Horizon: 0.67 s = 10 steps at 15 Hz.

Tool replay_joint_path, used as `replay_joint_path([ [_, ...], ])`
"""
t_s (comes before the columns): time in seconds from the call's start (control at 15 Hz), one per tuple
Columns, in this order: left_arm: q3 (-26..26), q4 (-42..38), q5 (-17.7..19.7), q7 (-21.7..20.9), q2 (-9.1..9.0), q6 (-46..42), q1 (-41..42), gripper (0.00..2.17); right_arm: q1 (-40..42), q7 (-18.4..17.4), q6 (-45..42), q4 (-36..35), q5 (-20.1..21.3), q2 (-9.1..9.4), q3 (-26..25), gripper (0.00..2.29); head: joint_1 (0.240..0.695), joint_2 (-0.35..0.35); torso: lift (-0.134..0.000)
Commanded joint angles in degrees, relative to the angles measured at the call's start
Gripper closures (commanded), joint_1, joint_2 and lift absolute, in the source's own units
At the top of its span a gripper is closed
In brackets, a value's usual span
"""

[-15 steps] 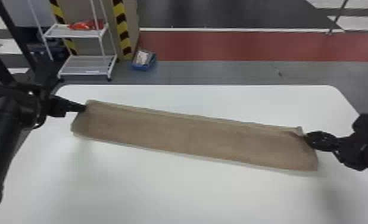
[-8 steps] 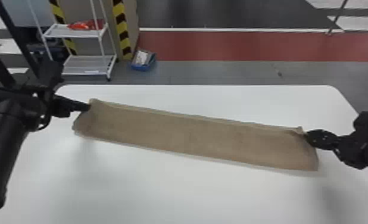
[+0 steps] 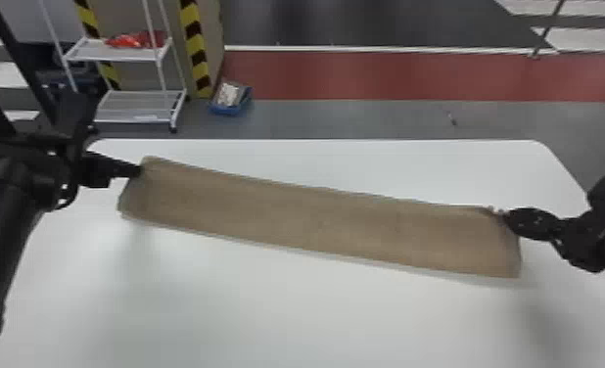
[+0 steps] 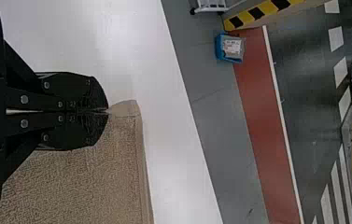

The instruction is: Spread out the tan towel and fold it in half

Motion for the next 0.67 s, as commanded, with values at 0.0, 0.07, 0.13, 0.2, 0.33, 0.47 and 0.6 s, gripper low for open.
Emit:
replay_joint_path([
  [0.0,-0.04,0.08,-0.09,0.14,-0.09,0.0,-0.01,1.83,-0.08,0.0,0.11,-0.12,-0.27,-0.11,-0.4,1.43,0.695,-0.013,-0.124],
  [0.07,0.04,0.17,0.0,0.41,-0.18,0.0,-0.01,1.83,-0.08,0.0,0.11,-0.12,-0.44,-0.11,-0.93,1.43,0.695,-0.014,-0.124],
  [0.13,0.04,0.17,0.0,0.49,-0.27,0.0,-0.01,1.83,-0.08,0.0,0.11,-0.12,-0.44,-0.37,-0.93,1.43,0.695,-0.016,-0.124],
  [0.2,-0.04,0.17,0.0,0.85,-0.27,0.0,-0.01,1.83,-0.25,-0.09,0.11,-0.12,-0.44,-0.37,-1.02,1.43,0.695,-0.018,-0.124],
  [0.33,0.04,0.17,0.0,1.02,-0.44,0.0,-0.01,1.83,-0.52,-0.27,0.11,-0.03,-0.44,-0.37,-1.1,1.43,0.695,-0.022,-0.124],
  [0.47,0.04,0.35,0.0,1.72,-0.62,-0.7,-0.01,1.83,-0.69,-0.53,0.11,-0.03,-0.71,-0.37,-1.37,1.43,0.695,-0.024,-0.124],
  [0.6,0.22,0.35,0.52,1.72,-0.62,-1.76,-0.01,1.83,-1.13,-0.97,0.11,0.32,-0.71,-0.46,-1.37,1.43,0.695,-0.026,-0.124],
])
